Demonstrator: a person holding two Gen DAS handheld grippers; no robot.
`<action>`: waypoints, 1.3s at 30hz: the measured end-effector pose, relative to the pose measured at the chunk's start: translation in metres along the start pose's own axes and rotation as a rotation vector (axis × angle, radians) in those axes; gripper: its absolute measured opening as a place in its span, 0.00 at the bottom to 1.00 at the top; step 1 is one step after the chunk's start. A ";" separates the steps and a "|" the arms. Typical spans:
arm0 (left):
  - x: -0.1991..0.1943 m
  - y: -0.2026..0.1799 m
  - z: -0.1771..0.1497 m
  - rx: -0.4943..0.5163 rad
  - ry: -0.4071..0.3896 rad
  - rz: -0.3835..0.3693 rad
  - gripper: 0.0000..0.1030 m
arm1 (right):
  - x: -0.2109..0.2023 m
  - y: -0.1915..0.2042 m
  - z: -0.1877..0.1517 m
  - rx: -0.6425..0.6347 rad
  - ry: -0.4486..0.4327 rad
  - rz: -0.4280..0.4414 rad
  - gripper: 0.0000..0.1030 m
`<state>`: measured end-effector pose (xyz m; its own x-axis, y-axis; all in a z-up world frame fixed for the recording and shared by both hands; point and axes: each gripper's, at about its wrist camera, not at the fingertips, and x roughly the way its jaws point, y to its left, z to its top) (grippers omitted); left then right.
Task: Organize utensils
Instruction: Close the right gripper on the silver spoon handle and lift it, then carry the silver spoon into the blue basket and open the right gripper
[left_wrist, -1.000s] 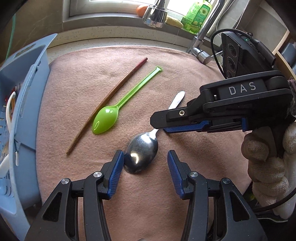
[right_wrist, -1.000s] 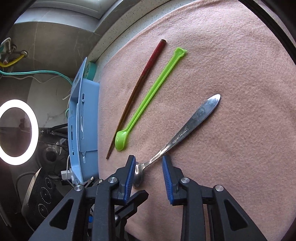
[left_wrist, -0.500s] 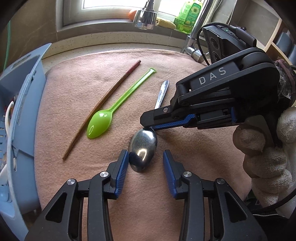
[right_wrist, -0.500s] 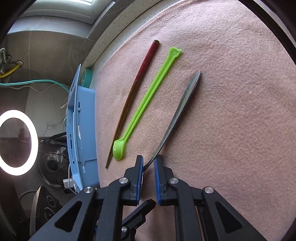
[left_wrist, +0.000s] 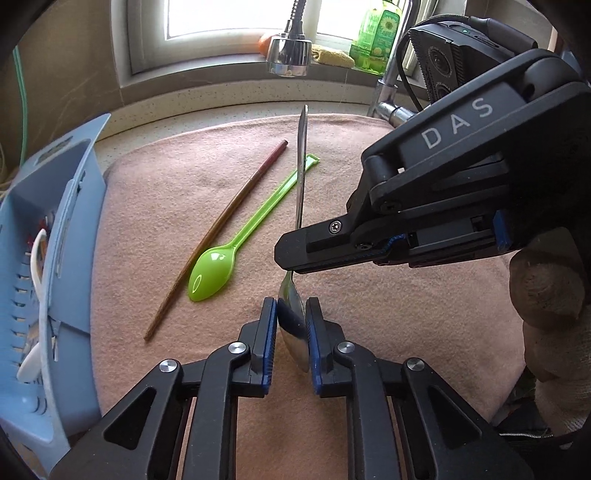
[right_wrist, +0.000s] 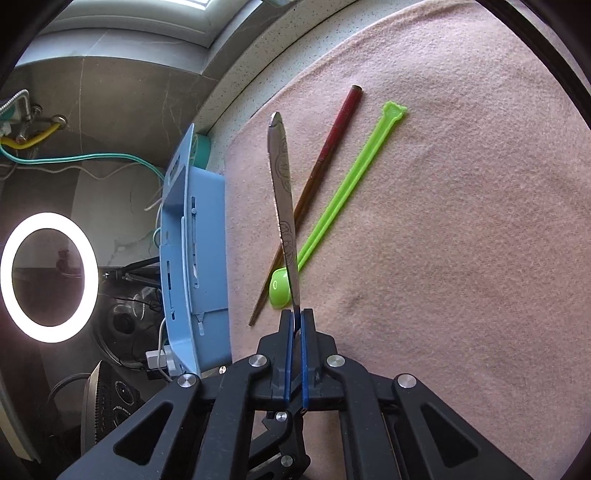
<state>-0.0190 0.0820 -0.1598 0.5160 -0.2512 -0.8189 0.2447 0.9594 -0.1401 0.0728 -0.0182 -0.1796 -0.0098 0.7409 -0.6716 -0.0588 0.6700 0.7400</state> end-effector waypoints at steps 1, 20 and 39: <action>-0.008 0.006 -0.003 -0.004 -0.007 0.004 0.13 | 0.000 0.004 -0.001 -0.007 -0.003 0.001 0.03; -0.093 0.064 -0.019 -0.130 -0.149 0.141 0.12 | 0.029 0.114 -0.001 -0.216 0.061 0.112 0.03; -0.105 0.140 -0.044 -0.294 -0.132 0.239 0.12 | 0.111 0.189 -0.006 -0.407 0.172 0.044 0.04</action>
<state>-0.0743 0.2482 -0.1181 0.6354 -0.0123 -0.7720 -0.1306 0.9838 -0.1231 0.0544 0.1904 -0.1146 -0.1849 0.7268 -0.6615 -0.4427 0.5394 0.7163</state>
